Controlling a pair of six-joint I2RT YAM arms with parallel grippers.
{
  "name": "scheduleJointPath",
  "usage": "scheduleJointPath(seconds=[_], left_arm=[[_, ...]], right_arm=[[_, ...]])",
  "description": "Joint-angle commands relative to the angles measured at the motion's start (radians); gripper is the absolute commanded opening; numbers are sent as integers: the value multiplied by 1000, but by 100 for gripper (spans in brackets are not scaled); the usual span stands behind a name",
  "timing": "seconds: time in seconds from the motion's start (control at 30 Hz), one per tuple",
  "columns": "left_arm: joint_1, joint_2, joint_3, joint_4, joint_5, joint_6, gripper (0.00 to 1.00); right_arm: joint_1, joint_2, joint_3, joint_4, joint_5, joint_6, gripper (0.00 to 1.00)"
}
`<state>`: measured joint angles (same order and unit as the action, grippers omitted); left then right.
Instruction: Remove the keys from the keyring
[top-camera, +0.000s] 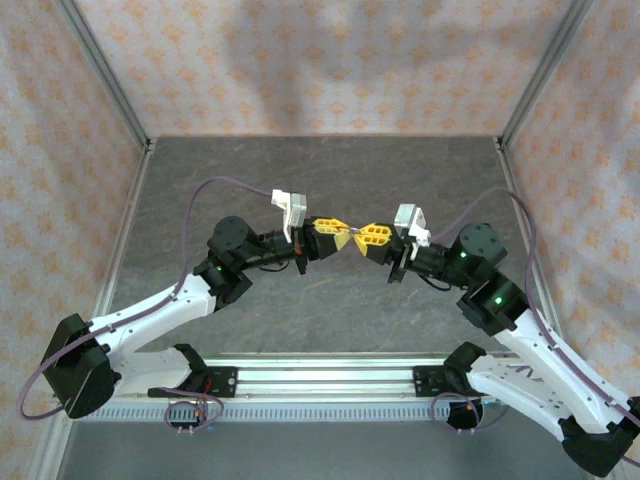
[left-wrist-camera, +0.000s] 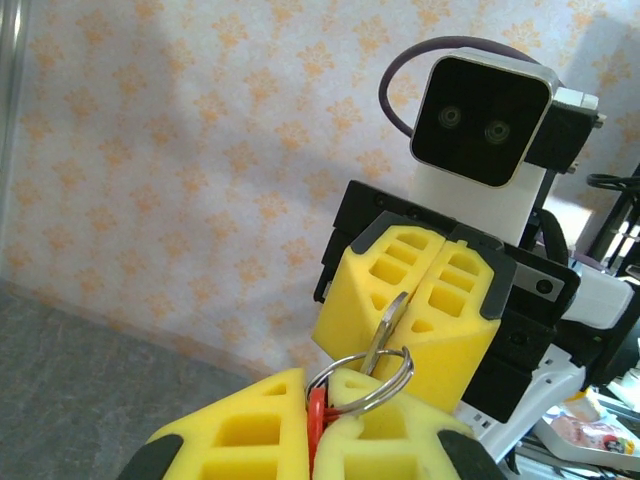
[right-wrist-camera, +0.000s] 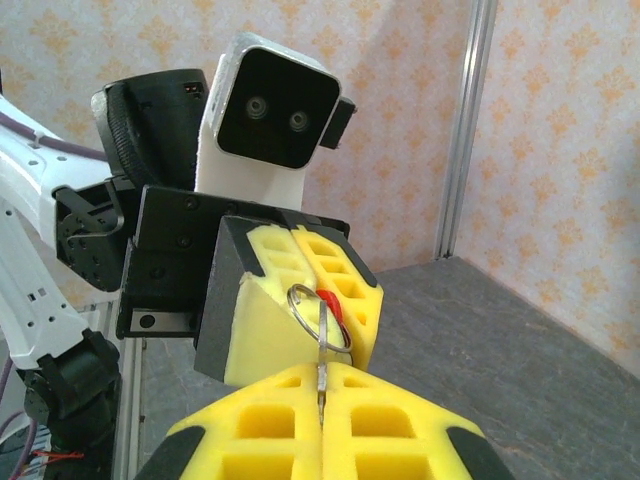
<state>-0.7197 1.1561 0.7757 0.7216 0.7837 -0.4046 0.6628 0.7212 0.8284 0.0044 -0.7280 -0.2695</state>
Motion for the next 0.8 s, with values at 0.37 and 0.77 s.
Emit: scheduleJointPath(seconds=[0.37,0.77], left_arm=[[93,1,77,2,-81,-69,0],[98,-14,113,-134,-62,-46,0]], right_arm=[[40,-78,82,-212,-21,-228,0],[223,-24,167,-406,168,-423,0]])
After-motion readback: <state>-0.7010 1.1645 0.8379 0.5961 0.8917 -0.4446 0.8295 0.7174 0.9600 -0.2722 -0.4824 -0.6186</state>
